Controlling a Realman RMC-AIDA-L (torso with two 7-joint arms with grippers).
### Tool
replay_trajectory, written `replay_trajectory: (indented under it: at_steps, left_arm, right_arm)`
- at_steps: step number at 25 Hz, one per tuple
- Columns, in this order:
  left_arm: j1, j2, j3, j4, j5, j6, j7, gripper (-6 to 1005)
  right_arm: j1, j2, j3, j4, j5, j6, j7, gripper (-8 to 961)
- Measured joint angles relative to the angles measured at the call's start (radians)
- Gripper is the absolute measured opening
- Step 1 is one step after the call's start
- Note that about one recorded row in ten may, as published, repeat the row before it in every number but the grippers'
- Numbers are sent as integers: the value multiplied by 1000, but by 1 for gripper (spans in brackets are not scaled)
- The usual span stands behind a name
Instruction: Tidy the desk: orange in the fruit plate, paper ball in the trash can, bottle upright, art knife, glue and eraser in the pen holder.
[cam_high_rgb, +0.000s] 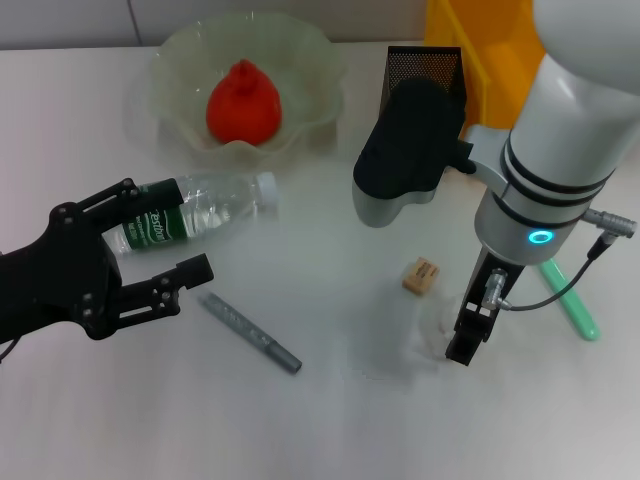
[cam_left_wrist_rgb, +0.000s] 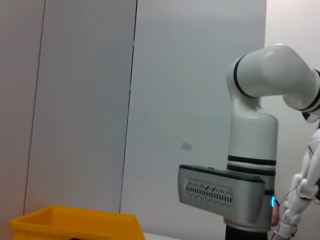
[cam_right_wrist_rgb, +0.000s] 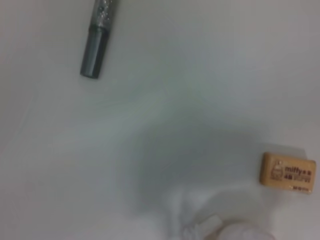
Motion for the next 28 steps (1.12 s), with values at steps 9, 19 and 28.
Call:
replay_trajectory:
  at_steps: [9, 19, 28]
  left_arm:
    - [4, 0, -2, -1, 1, 0, 3, 825]
    - [6, 0, -13, -2, 2, 1, 4, 825]
    - [5, 0, -14, -2, 2, 2, 4, 824]
  right_arm:
    - [10, 1, -29, 40, 4, 34, 28, 715]
    - [8, 0, -24, 14, 2, 9, 39, 537]
    - [-2, -11, 289, -213, -260, -187, -31, 513]
